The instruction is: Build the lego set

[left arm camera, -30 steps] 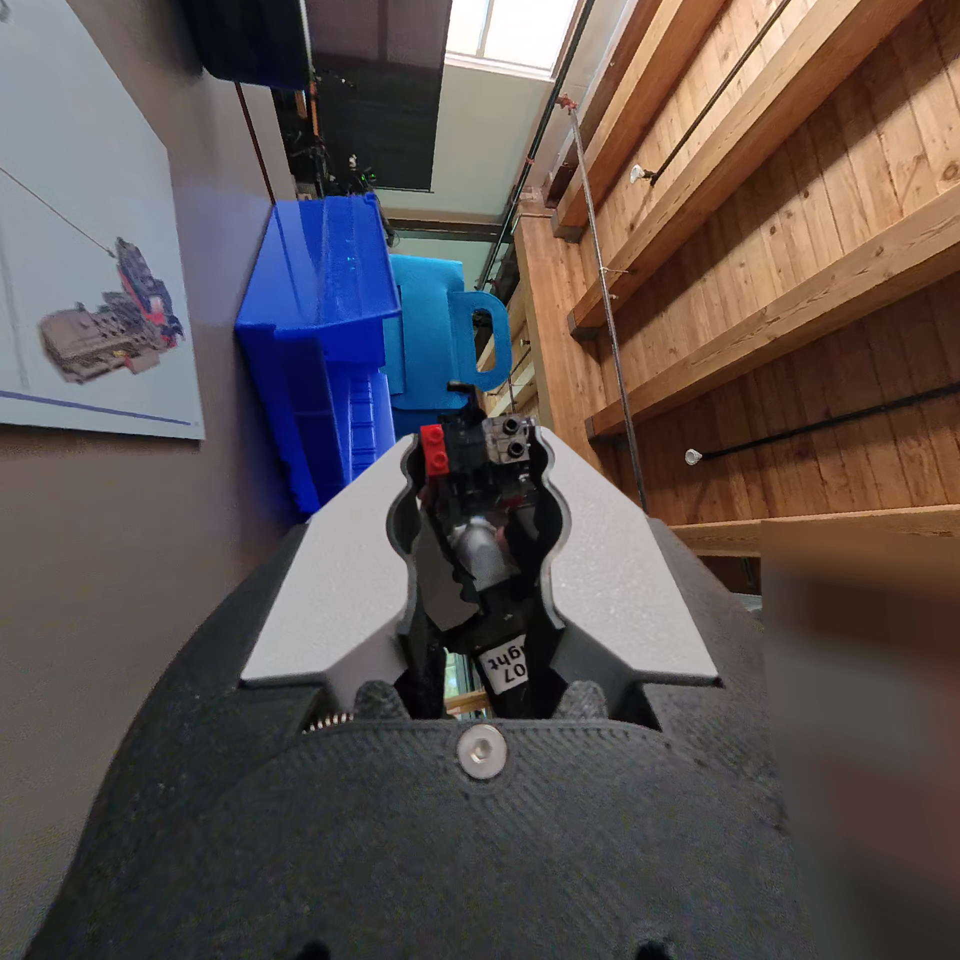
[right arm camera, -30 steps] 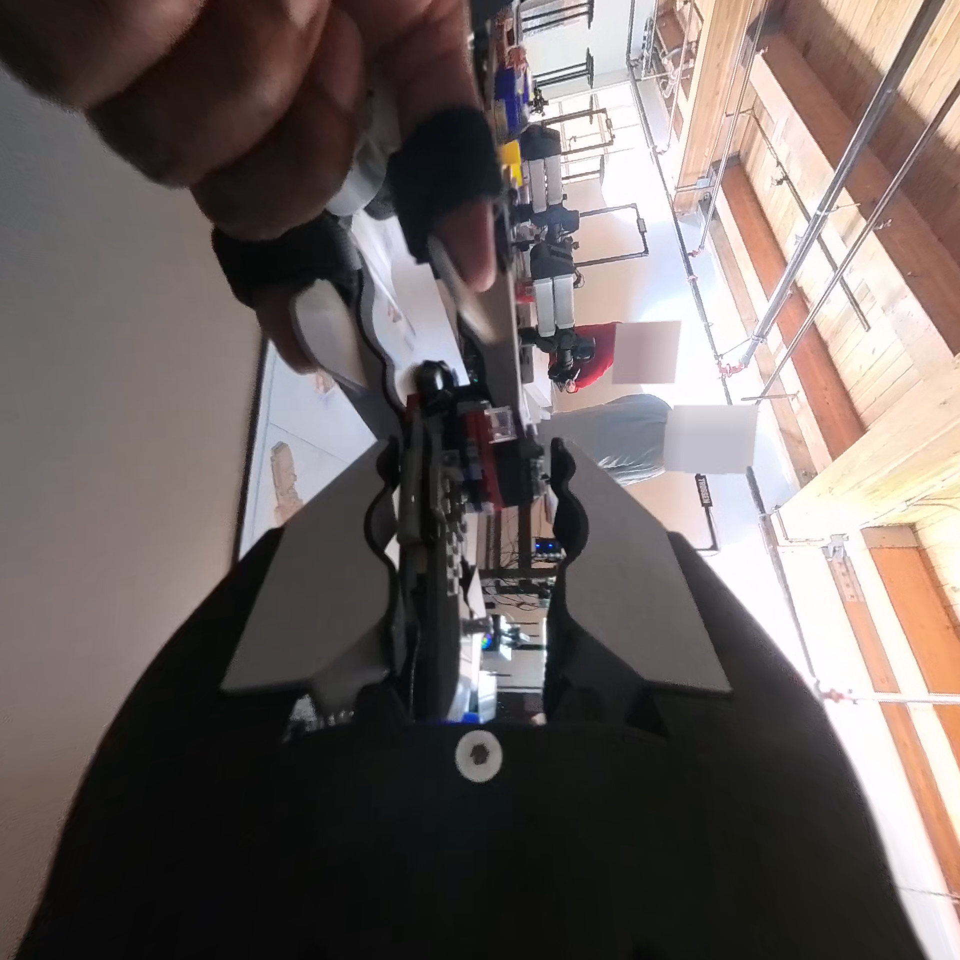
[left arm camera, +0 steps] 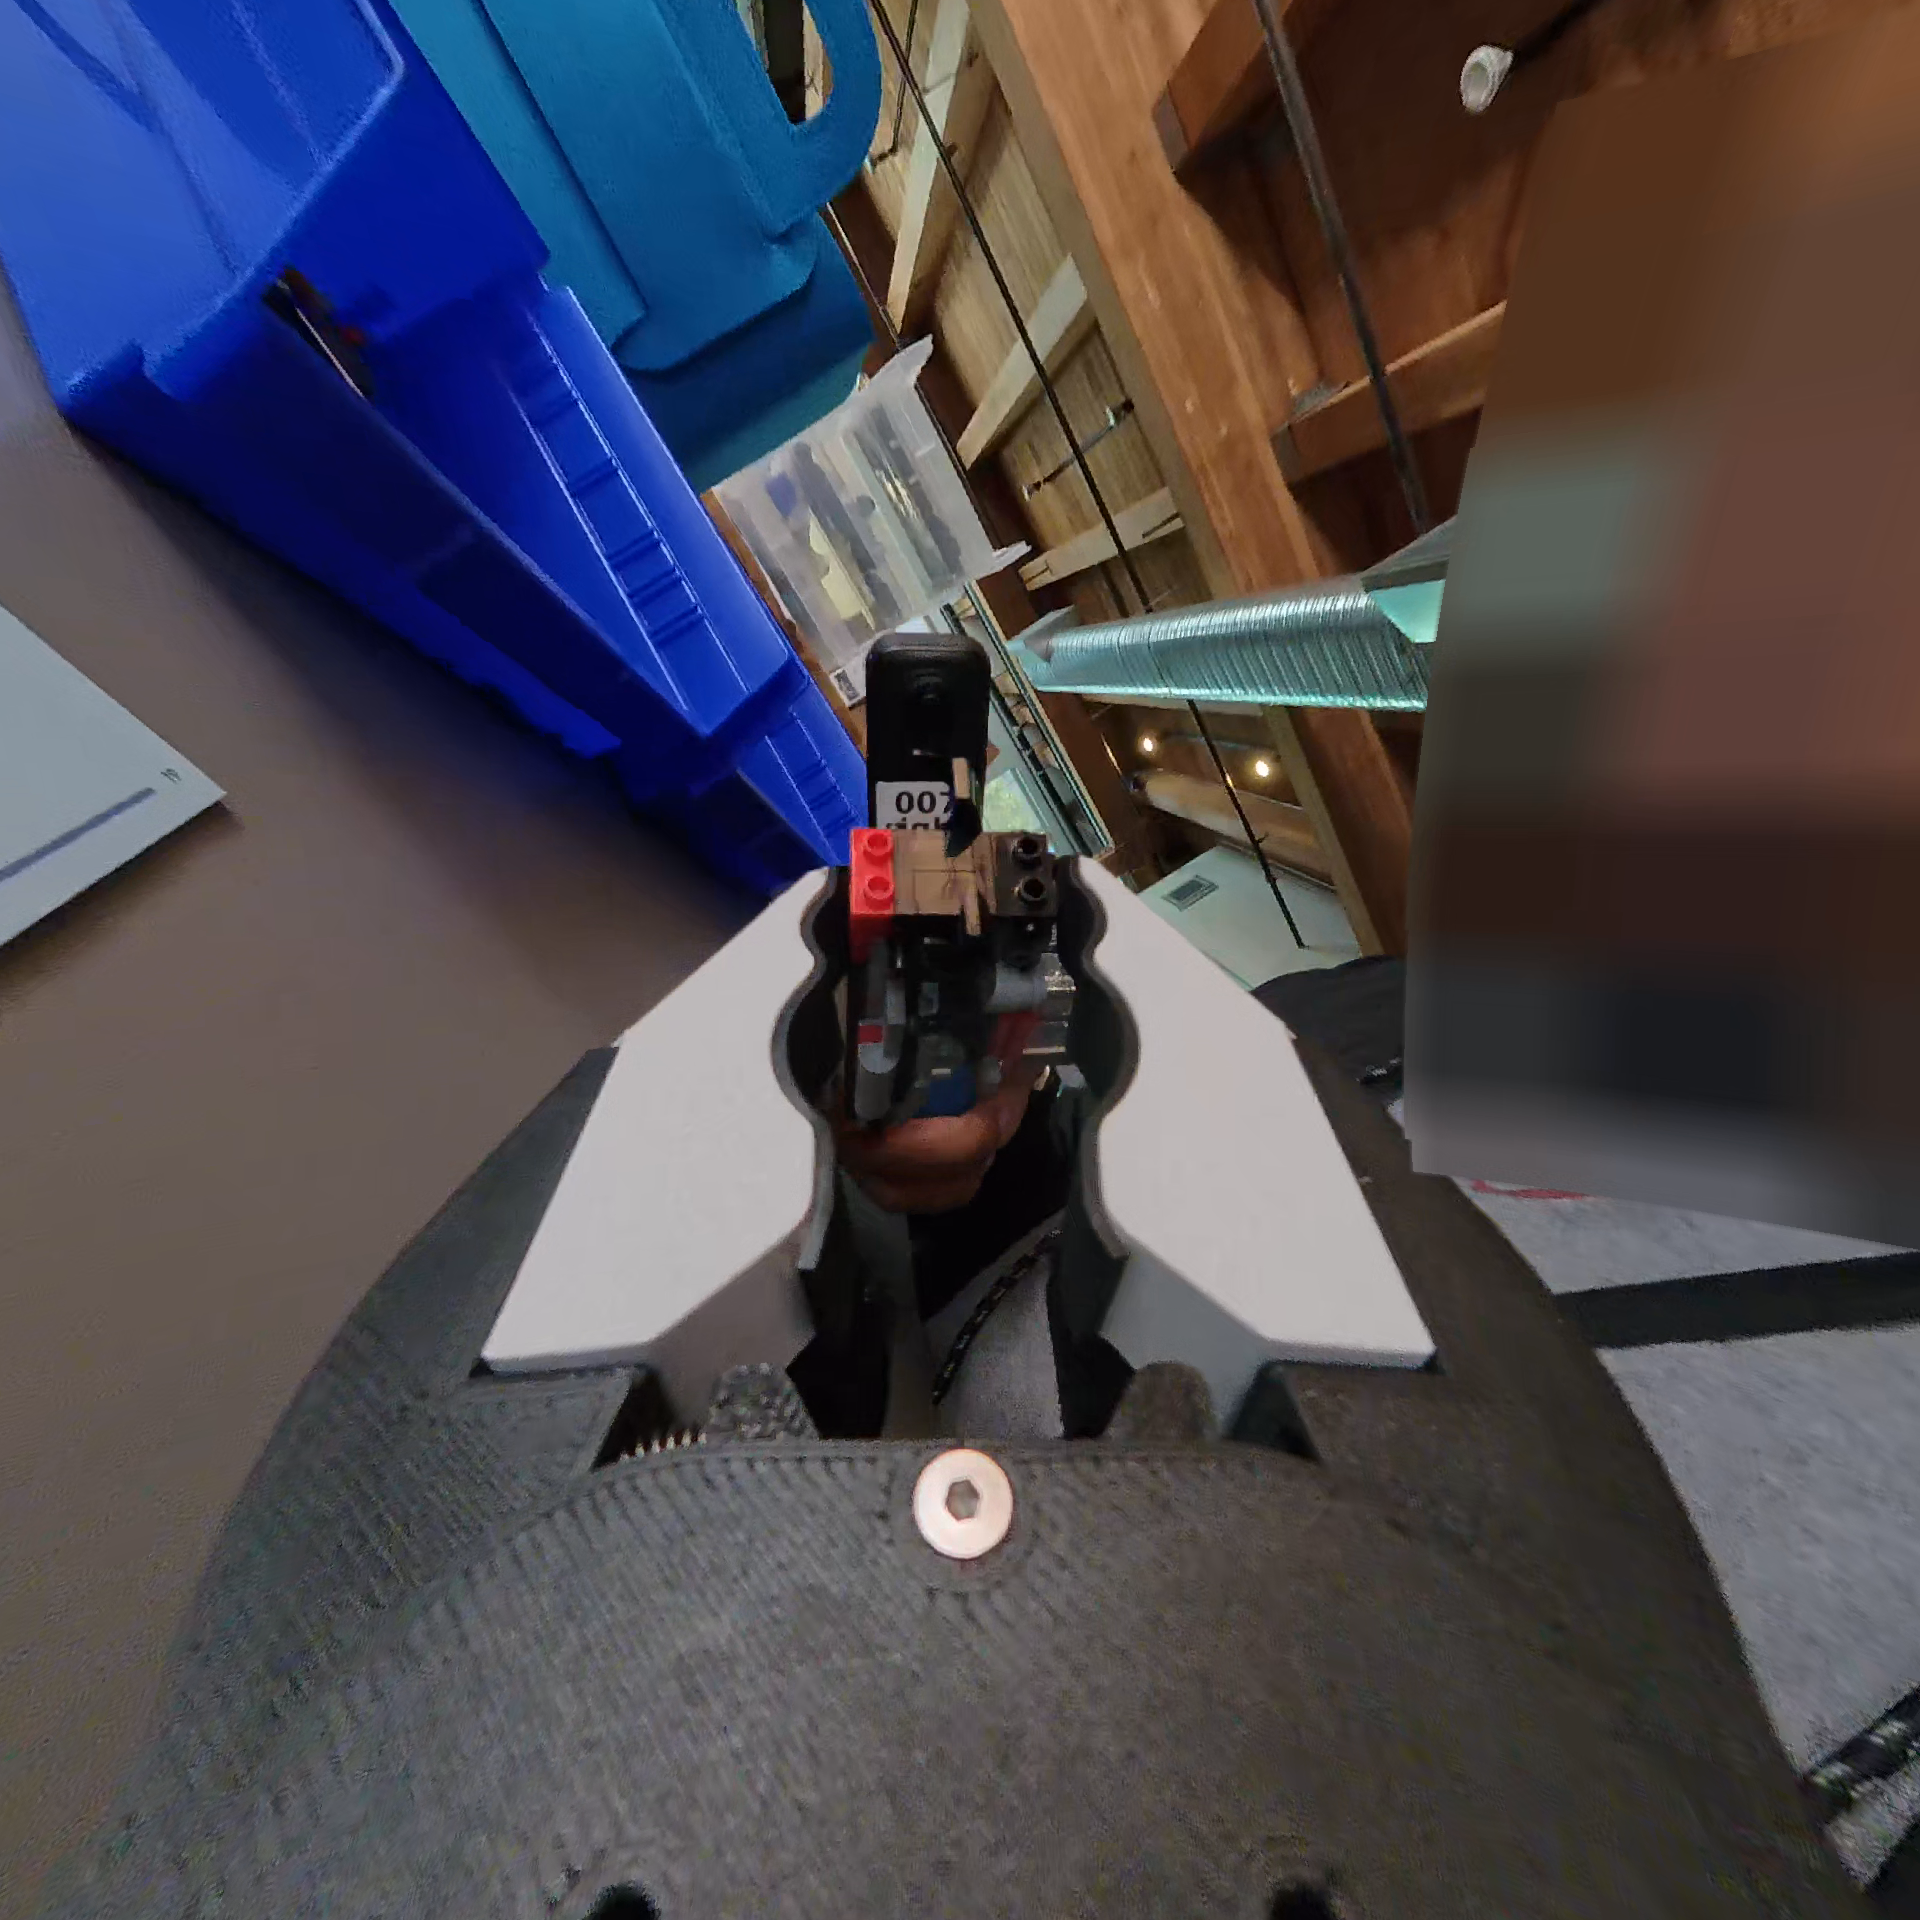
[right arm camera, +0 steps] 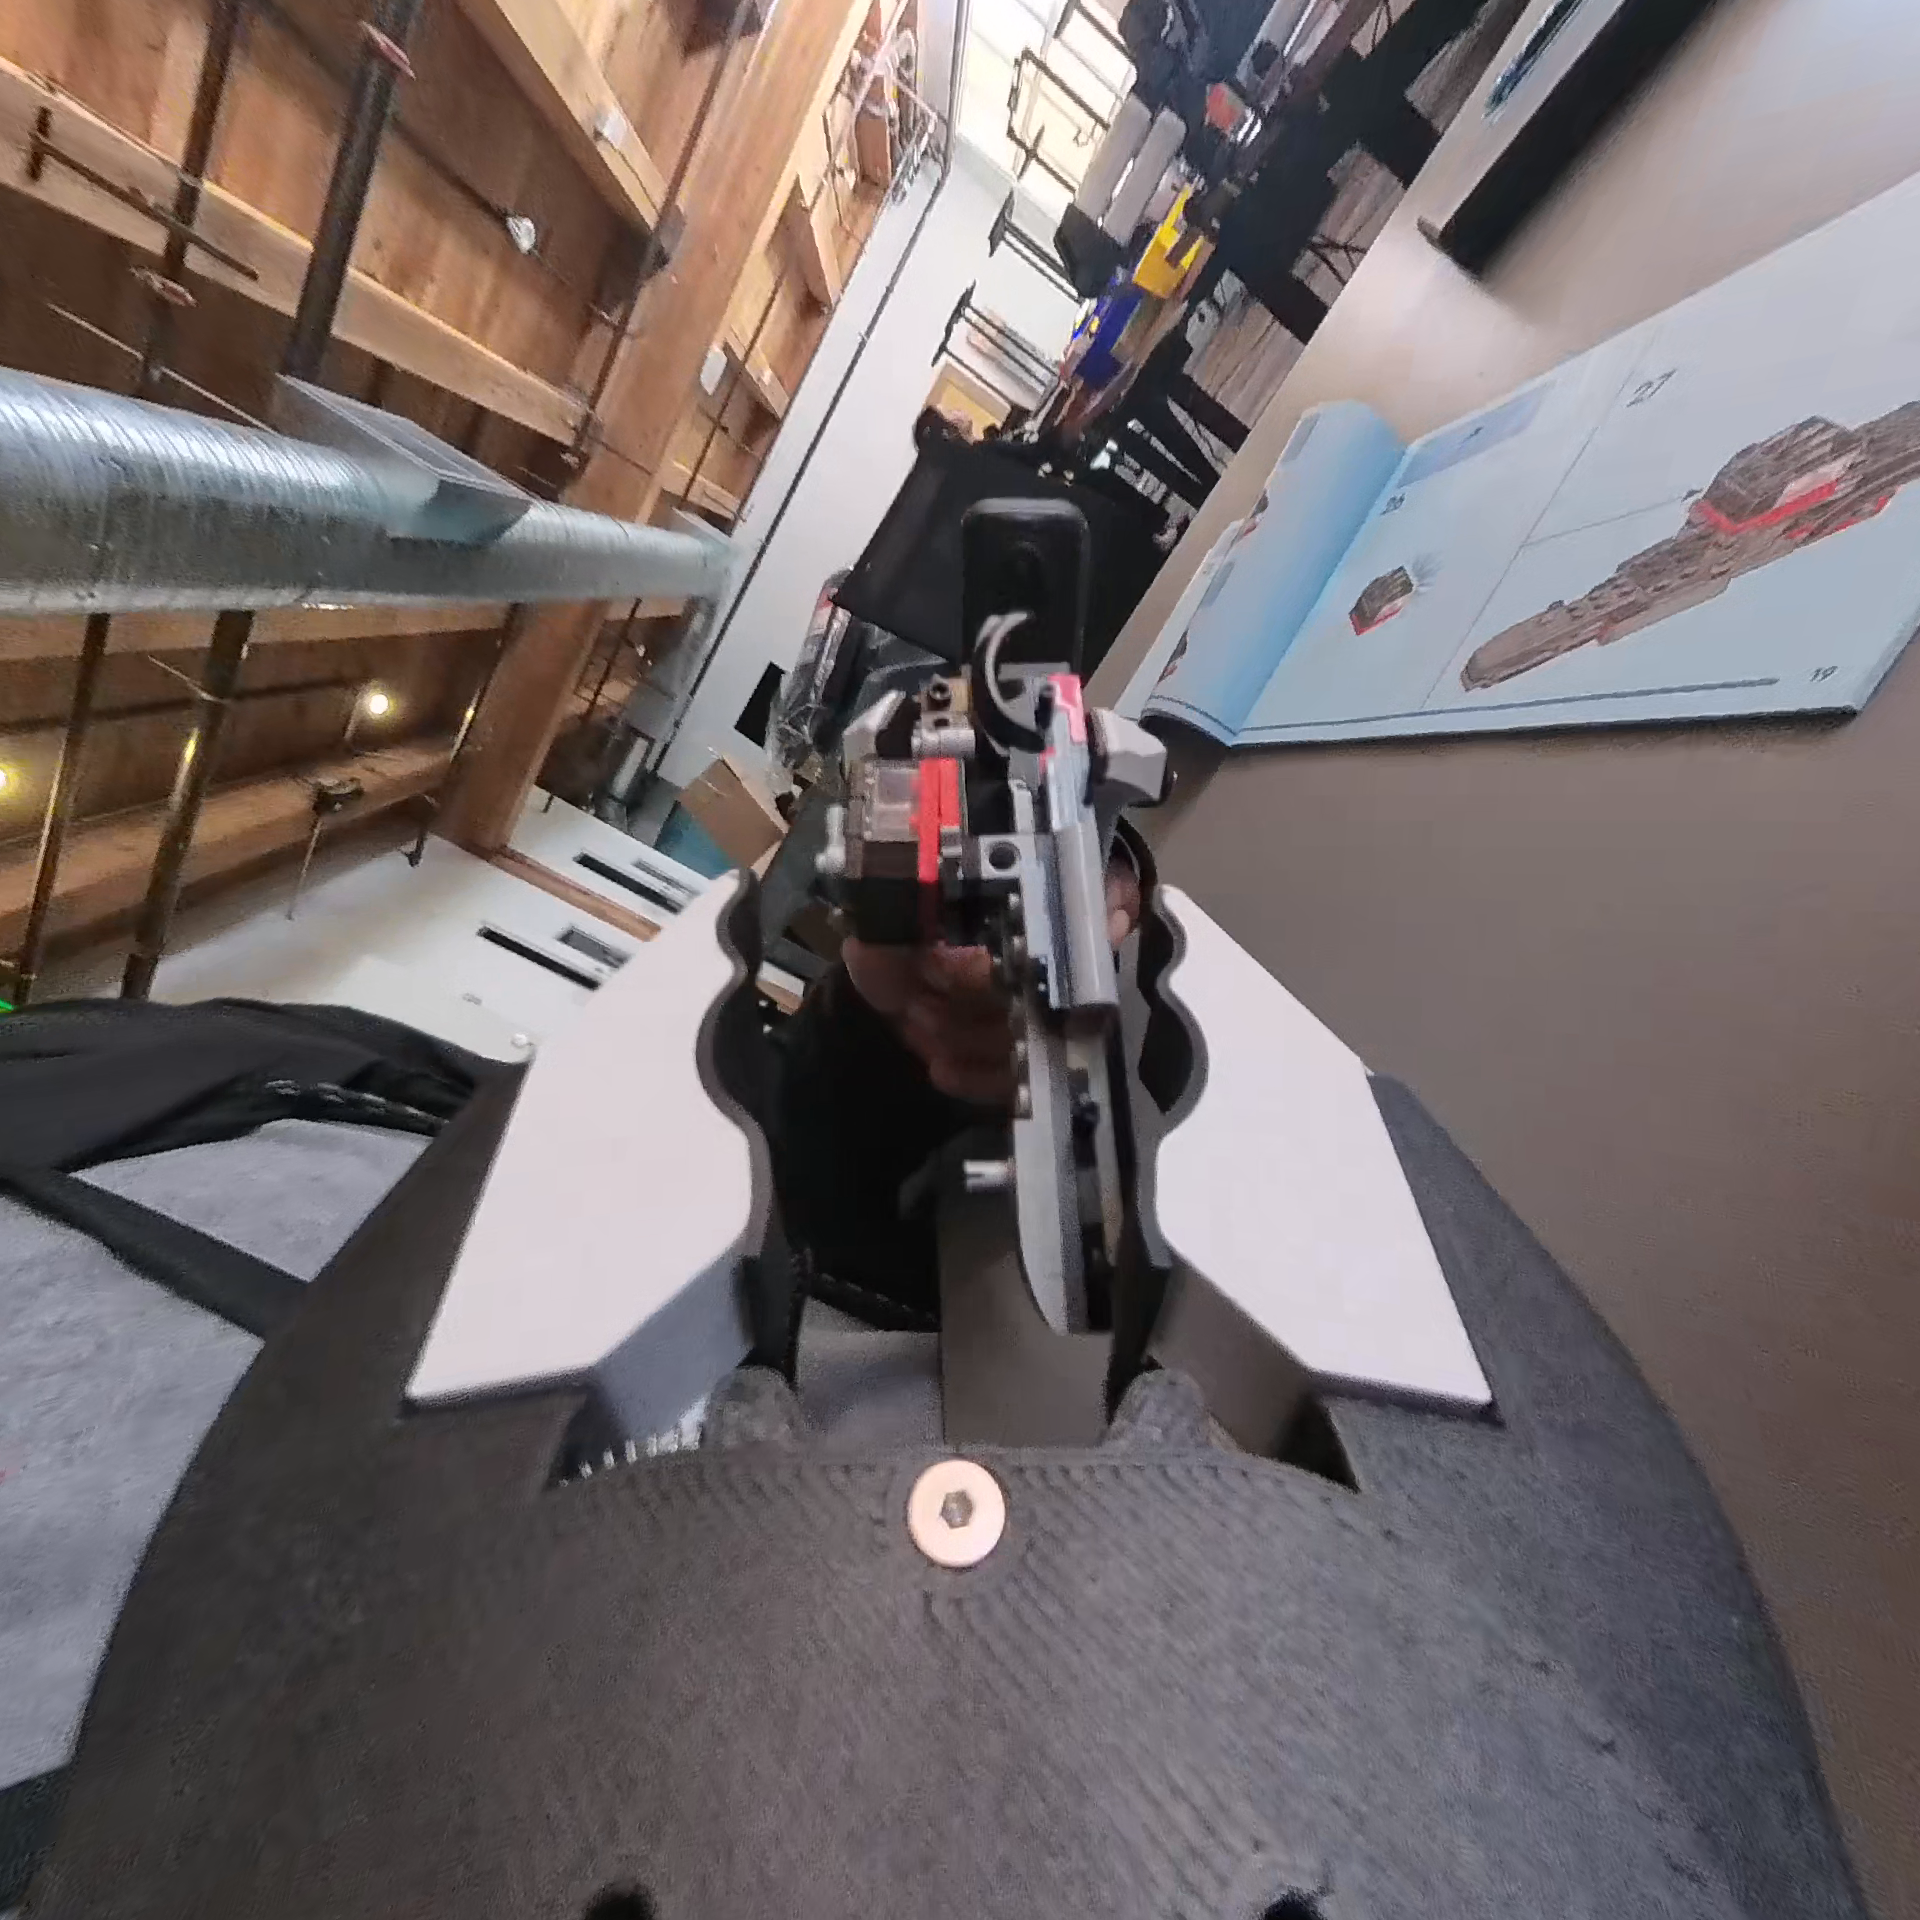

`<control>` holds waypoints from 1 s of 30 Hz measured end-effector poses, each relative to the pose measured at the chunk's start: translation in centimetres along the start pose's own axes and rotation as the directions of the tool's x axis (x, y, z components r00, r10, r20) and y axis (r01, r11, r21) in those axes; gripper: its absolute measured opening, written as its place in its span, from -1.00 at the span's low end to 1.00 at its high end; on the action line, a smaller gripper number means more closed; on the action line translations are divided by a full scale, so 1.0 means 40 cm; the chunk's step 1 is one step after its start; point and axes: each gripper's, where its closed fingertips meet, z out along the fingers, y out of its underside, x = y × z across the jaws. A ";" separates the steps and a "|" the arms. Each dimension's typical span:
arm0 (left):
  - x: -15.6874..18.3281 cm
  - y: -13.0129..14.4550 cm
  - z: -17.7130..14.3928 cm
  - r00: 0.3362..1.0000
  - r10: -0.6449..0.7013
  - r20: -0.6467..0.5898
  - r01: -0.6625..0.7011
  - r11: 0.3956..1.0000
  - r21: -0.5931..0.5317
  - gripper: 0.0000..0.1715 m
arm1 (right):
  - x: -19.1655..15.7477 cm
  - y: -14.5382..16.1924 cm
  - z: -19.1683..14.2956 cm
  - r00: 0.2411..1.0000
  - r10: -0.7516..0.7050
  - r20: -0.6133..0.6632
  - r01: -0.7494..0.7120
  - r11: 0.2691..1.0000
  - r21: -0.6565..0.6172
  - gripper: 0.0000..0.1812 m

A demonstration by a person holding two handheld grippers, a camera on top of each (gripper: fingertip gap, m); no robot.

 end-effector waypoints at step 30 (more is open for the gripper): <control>0.007 0.063 0.052 0.996 0.093 -0.001 -0.092 0.986 -0.142 -0.39 | 0.002 0.002 -0.047 0.991 -0.136 0.019 0.135 0.989 0.059 -0.39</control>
